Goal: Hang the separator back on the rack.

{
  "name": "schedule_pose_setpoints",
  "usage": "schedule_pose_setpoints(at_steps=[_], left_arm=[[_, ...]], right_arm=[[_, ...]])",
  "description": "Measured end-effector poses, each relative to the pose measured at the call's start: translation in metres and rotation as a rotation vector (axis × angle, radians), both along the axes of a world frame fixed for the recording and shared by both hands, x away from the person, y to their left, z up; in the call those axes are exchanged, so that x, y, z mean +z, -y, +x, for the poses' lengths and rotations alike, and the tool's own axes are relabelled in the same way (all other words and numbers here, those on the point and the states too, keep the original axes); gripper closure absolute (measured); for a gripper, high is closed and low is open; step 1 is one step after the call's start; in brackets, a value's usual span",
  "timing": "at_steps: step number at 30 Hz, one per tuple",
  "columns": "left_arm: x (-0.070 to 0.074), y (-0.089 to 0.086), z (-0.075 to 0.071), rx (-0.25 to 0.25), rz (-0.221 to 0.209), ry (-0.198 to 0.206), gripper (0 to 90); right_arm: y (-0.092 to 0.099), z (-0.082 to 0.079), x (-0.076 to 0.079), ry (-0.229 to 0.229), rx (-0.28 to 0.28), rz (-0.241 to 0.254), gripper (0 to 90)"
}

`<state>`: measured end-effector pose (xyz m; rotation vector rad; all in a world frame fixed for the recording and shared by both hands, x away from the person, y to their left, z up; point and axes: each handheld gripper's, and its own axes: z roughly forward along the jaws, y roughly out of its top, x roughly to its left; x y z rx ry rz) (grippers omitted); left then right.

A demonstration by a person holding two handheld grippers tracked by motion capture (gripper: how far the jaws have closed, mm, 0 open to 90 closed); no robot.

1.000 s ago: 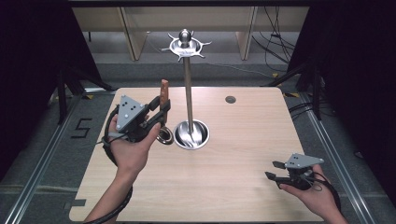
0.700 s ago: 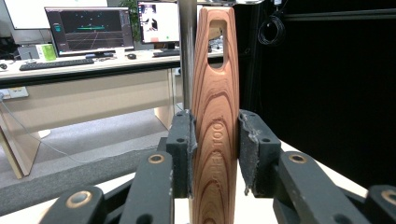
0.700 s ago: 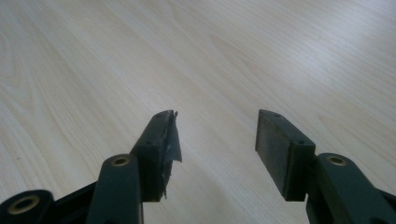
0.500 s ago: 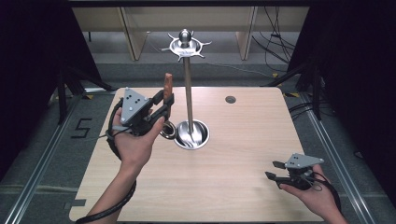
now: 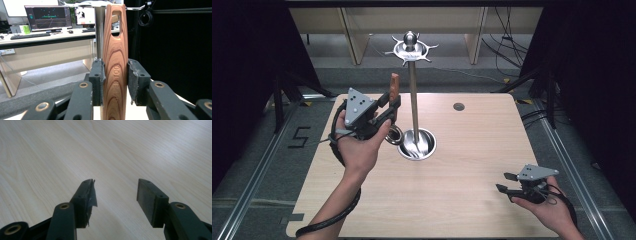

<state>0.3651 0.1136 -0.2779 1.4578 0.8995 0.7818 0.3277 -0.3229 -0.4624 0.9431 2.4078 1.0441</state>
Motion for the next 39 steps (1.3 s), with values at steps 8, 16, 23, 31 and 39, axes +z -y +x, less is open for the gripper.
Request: schedule_pose_setpoints(at_steps=[8, 16, 23, 31, 39], left_arm=[[0.003, 0.003, 0.003, 0.006, -0.002, 0.001, 67.1], [0.005, 0.005, 0.005, 0.011, -0.01, 0.0, 67.1], [0.006, 0.006, 0.007, 0.013, -0.007, -0.003, 67.1], [0.008, 0.008, 0.008, 0.017, -0.011, 0.003, 67.1], [0.01, 0.01, 0.01, 0.018, -0.015, 0.003, 67.1]], right_arm=[[0.0, 0.0, 0.0, -0.002, -0.006, 0.002, 48.2], [0.001, 0.0, 0.0, 0.002, -0.003, 0.0, 48.2], [0.0, 0.0, 0.0, 0.001, 0.0, 0.0, 48.2], [0.0, 0.0, 0.0, -0.002, -0.002, 0.001, 48.2], [0.0, 0.0, 0.0, -0.006, -0.004, 0.001, 48.2]])
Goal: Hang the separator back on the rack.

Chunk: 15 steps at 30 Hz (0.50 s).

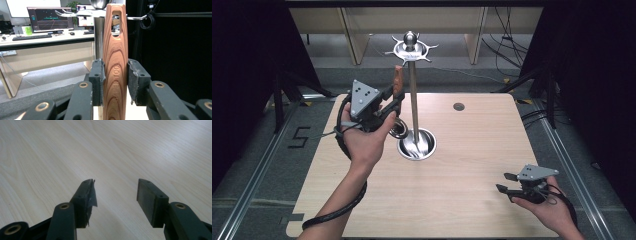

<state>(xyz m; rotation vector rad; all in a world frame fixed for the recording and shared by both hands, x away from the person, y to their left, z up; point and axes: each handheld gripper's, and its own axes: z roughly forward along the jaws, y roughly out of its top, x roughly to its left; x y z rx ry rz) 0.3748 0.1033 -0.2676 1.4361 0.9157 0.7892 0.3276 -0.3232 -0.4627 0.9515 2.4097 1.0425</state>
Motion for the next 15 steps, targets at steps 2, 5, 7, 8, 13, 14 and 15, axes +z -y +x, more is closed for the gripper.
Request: schedule_pose_setpoints(at_steps=[2, 5, 7, 8, 13, 14, 15], left_arm=[[0.0006, 0.0007, 0.0003, 0.0, -0.001, 0.002, 67.1], [0.0018, 0.0003, 0.0019, 0.005, 0.015, 0.017, 67.0], [0.0014, 0.0018, 0.0018, 0.005, -0.003, 0.002, 67.1], [0.0015, 0.0019, 0.0022, 0.006, -0.003, 0.002, 67.1], [0.0024, 0.0022, 0.0039, 0.016, -0.004, 0.002, 67.0], [0.0026, 0.0023, 0.0042, 0.018, -0.005, 0.001, 67.0], [0.0029, 0.0022, 0.0047, 0.019, -0.001, 0.002, 67.0]], right_arm=[[0.0, 0.0001, 0.0, 0.001, 0.001, 0.0, 48.2], [0.0, 0.0002, 0.0, 0.001, 0.0, 0.0, 48.2], [-0.0003, 0.0, 0.0, 0.001, 0.003, 0.0, 48.2], [-0.0002, 0.0003, -0.0001, 0.003, 0.005, -0.001, 48.2], [-0.0003, 0.0005, -0.0003, 0.003, 0.005, -0.001, 48.2], [-0.0003, 0.0005, -0.0003, 0.003, 0.005, -0.001, 48.2], [-0.0003, 0.0005, -0.0002, 0.003, 0.005, -0.001, 48.2]])
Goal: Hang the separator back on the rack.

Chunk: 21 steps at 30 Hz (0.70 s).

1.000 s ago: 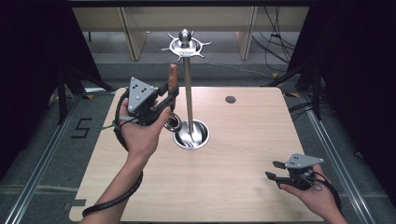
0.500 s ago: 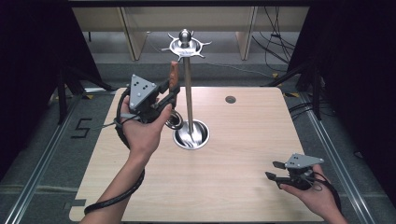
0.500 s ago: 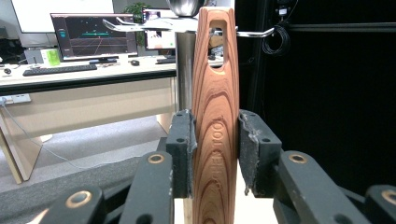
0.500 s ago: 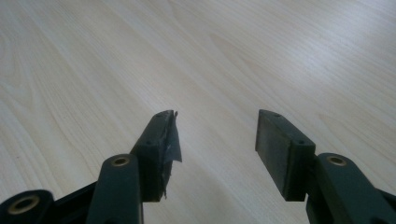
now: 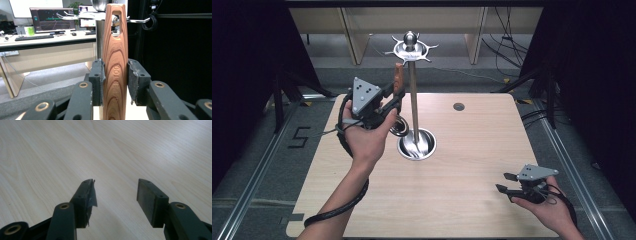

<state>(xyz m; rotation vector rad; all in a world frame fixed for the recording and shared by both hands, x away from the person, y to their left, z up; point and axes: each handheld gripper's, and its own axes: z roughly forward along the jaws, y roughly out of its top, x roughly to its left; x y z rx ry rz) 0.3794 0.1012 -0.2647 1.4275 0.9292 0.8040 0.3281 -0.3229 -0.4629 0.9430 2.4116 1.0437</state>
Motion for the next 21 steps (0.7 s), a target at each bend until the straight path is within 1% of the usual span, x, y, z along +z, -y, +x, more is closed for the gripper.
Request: schedule_pose_setpoints(at_steps=[1, 2, 3, 5, 6, 7, 8, 10, 11, 12, 13, 15, 16, 17, 18, 21], left_arm=[[0.0002, 0.0001, 0.0004, -0.001, 0.0, -0.002, 67.0], [0.0008, -0.0007, 0.0015, 0.002, 0.012, 0.012, 67.0], [0.0005, 0.0007, 0.0014, 0.0, -0.002, -0.001, 67.0], [0.0006, 0.001, 0.0022, 0.003, -0.006, -0.003, 67.0], [0.0007, 0.0006, 0.0027, 0.006, -0.001, -0.001, 67.0], [0.0012, -0.0002, 0.0039, 0.01, 0.011, 0.01, 67.0], [0.001, 0.0008, 0.0037, 0.009, -0.003, -0.005, 67.0], [0.0015, 0.0012, 0.0045, 0.013, 0.0, -0.006, 67.0], [0.0018, 0.0014, 0.0048, 0.013, 0.003, -0.003, 67.0], [0.0025, 0.0009, 0.0055, 0.015, 0.015, 0.01, 66.9], [0.0024, 0.0021, 0.005, 0.013, 0.003, -0.004, 66.9], [0.0025, 0.0025, 0.0054, 0.012, 0.003, -0.004, 66.9], [0.0025, 0.0027, 0.0056, 0.012, 0.005, -0.004, 66.9], [0.0029, 0.002, 0.0063, 0.013, 0.019, 0.008, 66.9], [0.0025, 0.0032, 0.0057, 0.011, 0.006, -0.005, 66.9], [0.0029, 0.0044, 0.0055, 0.007, 0.007, -0.003, 66.9]], right_arm=[[0.0001, 0.0, 0.0, 0.0, 0.0, 0.0, 48.2], [0.0001, 0.0001, -0.0001, 0.0, -0.001, 0.001, 48.2], [0.0002, 0.0001, -0.0001, 0.0, -0.001, 0.0, 48.2], [-0.0001, -0.0006, 0.0, -0.006, -0.008, 0.004, 48.2], [0.0003, 0.0, 0.0, -0.001, -0.005, 0.002, 48.2], [0.0004, 0.0, 0.0001, 0.0, -0.003, 0.001, 48.2], [0.0002, -0.0003, 0.0, -0.002, -0.006, 0.003, 48.2], [0.0002, -0.0002, 0.0, -0.002, -0.005, 0.002, 48.2], [0.0, -0.0003, 0.0, -0.003, -0.005, 0.002, 48.2], [0.0001, 0.0001, -0.0001, 0.001, -0.001, 0.001, 48.2], [0.0001, 0.0001, -0.0001, 0.001, -0.001, 0.001, 48.2], [0.0001, 0.0, 0.0, 0.0, -0.001, 0.001, 48.1], [0.0002, 0.0, -0.0001, 0.0, -0.001, 0.001, 48.2], [0.0, -0.0003, -0.0001, -0.003, -0.005, 0.002, 48.2], [0.0, -0.0003, -0.0001, -0.004, -0.005, 0.002, 48.2], [0.0002, -0.0002, 0.0001, -0.002, -0.005, 0.002, 48.2]])
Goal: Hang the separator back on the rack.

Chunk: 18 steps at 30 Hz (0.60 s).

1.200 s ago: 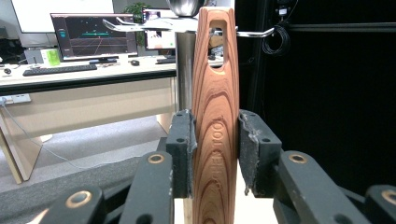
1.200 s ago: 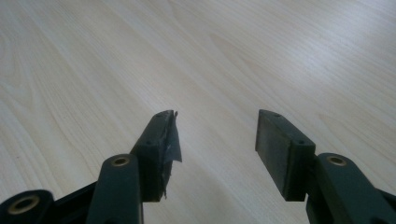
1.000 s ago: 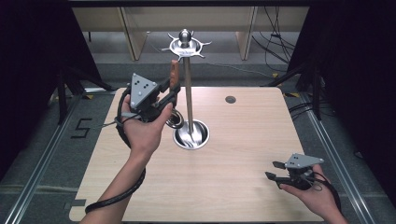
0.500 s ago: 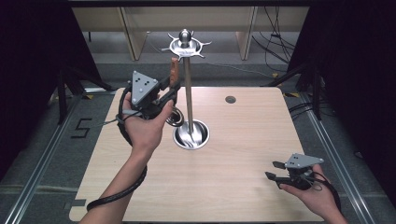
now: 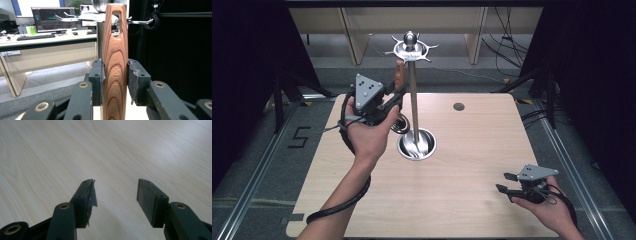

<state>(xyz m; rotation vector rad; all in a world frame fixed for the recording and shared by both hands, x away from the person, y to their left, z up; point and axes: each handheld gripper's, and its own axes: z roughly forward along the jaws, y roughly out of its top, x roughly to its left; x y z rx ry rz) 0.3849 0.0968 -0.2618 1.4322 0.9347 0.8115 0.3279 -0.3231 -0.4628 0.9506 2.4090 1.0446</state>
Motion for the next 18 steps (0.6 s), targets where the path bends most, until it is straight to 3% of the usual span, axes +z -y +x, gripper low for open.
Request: schedule_pose_setpoints(at_steps=[3, 5, 9, 11, 12, 18], left_arm=[[0.0005, 0.0002, 0.0009, 0.002, 0.019, 0.013, 66.9], [-0.0004, 0.0018, 0.0011, 0.0, 0.004, -0.008, 66.9], [-0.0005, 0.0012, 0.0037, 0.006, 0.018, 0.002, 66.9], [-0.0009, 0.0028, 0.0038, 0.004, 0.005, -0.013, 66.9], [-0.0004, 0.0021, 0.005, 0.006, 0.02, 0.001, 66.9], [-0.0009, 0.0048, 0.0076, 0.009, 0.008, -0.021, 66.9]], right_arm=[[0.0, 0.0001, -0.0001, 0.002, 0.005, -0.002, 48.1], [0.0, 0.0002, 0.0, 0.002, 0.005, -0.002, 48.2], [0.0001, -0.0003, 0.0003, 0.0, 0.0, 0.001, 48.2], [0.0002, -0.0001, 0.0001, 0.001, 0.0, 0.001, 48.2], [0.0001, -0.0001, 0.0001, 0.0, 0.0, 0.001, 48.2], [0.0001, -0.0002, 0.0004, 0.0, 0.0, 0.0, 48.2]])
